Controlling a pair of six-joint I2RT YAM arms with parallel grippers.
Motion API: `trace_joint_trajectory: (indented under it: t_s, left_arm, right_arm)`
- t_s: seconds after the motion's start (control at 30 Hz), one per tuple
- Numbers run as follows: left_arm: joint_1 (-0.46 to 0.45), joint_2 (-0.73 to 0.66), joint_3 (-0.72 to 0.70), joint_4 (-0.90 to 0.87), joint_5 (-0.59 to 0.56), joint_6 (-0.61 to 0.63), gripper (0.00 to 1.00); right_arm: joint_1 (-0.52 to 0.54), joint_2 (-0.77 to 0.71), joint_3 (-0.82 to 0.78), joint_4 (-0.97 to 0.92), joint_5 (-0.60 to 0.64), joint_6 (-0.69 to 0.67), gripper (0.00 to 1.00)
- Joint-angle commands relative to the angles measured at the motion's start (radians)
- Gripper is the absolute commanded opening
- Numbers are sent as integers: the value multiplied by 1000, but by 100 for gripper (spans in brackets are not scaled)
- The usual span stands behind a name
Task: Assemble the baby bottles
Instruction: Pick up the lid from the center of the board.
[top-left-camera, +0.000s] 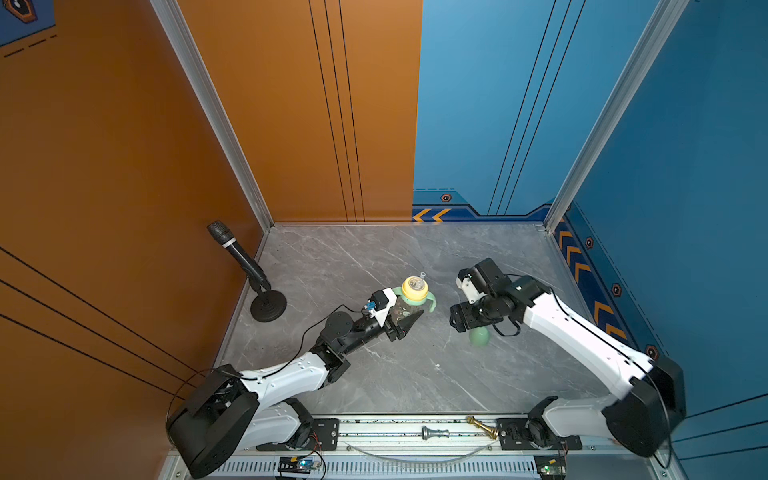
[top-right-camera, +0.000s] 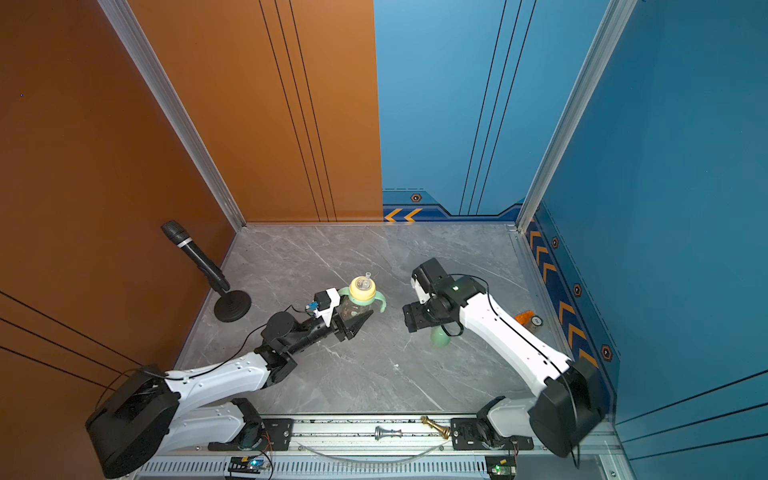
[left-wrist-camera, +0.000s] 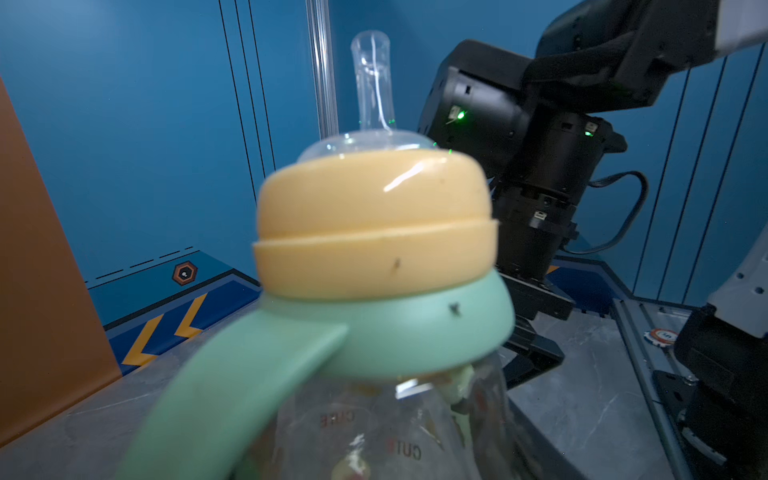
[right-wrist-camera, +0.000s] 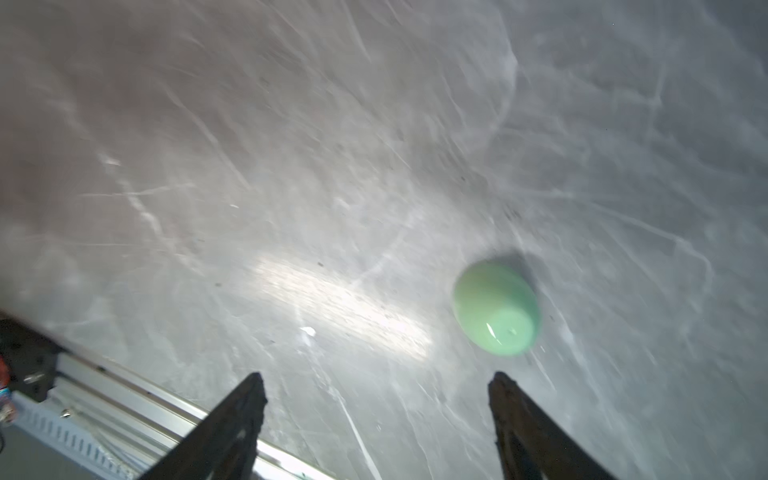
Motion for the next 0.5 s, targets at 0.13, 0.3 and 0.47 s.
trace_joint_trajectory:
  t_s: [0.13,0.3,0.47]
  left_arm:
    - [0,35,20,165,98,-99,6]
    - [-12,32,29,145,96,-81,6]
    - [-24,30,31,149,84,-81,6]
  right_arm:
    - [-40,-289,-138,461,-389,-110,76]
    - [-46,-233,-93,460,-519,-103,66]
    - [-34,-211,-87,475,-549,-100,63]
